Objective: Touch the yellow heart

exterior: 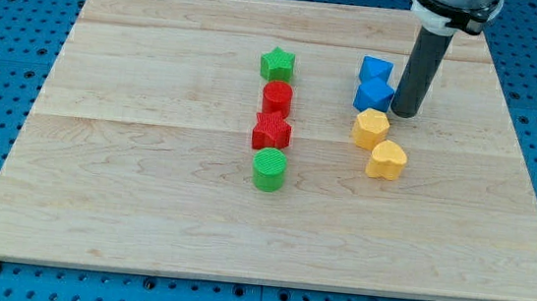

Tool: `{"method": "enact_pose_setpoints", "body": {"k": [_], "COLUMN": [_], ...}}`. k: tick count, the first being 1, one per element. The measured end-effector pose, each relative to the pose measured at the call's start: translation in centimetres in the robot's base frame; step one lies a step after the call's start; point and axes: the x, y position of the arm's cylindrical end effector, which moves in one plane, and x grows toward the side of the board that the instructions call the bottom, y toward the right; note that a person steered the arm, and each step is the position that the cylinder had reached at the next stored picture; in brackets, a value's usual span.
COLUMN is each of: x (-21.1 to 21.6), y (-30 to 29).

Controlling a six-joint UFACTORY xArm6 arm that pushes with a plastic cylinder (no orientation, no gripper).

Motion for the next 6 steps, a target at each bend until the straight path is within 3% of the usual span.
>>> {"method": "enact_pose_setpoints", "body": {"k": [2, 3, 4, 5, 6], "x": [0.0, 4.1, 15.2, 23.0, 22.6], "y": [0.0, 0.4, 0.5, -2.6, -5.0]}}
